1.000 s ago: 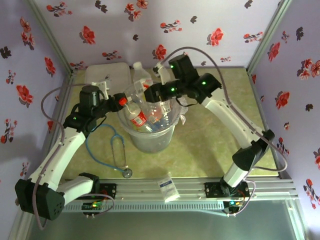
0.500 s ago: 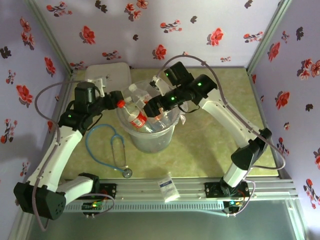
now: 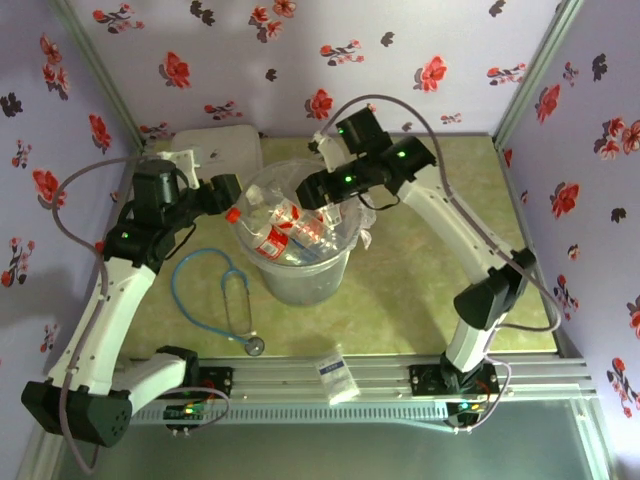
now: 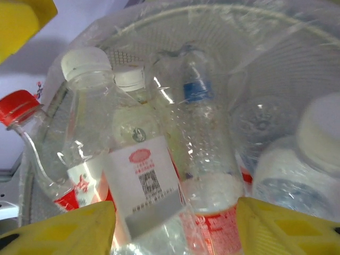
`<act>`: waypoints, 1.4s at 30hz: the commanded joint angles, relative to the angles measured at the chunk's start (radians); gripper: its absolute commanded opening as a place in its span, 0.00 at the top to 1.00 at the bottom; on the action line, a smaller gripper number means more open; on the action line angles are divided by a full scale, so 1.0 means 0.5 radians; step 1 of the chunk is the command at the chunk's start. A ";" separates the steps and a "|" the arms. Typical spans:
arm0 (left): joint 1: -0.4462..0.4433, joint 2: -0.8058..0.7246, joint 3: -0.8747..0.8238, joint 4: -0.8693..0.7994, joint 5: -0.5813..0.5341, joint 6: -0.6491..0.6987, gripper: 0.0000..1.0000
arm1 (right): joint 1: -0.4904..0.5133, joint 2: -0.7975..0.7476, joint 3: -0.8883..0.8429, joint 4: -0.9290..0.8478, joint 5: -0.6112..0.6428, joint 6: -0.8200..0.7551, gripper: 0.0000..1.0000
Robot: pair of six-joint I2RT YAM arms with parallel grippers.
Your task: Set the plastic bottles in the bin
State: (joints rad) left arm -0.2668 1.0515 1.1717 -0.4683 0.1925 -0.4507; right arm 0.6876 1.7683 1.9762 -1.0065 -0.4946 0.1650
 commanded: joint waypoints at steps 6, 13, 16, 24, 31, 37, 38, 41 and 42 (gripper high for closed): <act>0.014 -0.023 -0.100 0.094 0.167 -0.137 0.32 | 0.099 0.121 -0.030 0.006 -0.064 -0.016 0.45; 0.014 -0.002 -0.186 0.151 0.167 -0.160 0.30 | 0.074 0.027 0.093 0.072 0.053 0.040 0.27; 0.012 -0.010 -0.210 0.161 0.169 -0.157 0.30 | 0.021 -0.082 0.095 0.192 0.106 0.129 0.16; 0.013 -0.026 -0.246 0.128 0.165 -0.110 0.30 | -0.334 -0.435 -0.358 0.565 0.113 0.409 0.11; 0.013 0.015 -0.230 0.117 0.182 -0.082 0.30 | -0.636 -0.745 -0.625 0.711 0.160 0.542 0.05; 0.013 0.054 -0.205 0.194 0.241 -0.132 0.29 | -0.939 -0.805 -0.779 0.623 0.289 0.552 0.01; 0.014 0.054 -0.200 0.194 0.243 -0.134 0.29 | -1.000 -0.762 -0.782 0.567 0.274 0.534 0.01; 0.014 0.060 -0.190 0.176 0.244 -0.147 0.29 | -1.120 -0.551 -0.699 0.318 0.331 0.500 0.01; 0.013 0.057 -0.191 0.176 0.249 -0.152 0.29 | -1.122 -0.477 -0.677 0.262 0.418 0.477 0.01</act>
State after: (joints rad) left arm -0.2604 1.0611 1.0687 -0.3443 0.2893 -0.5255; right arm 0.1467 1.4277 1.6207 -0.7483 -0.3664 0.4206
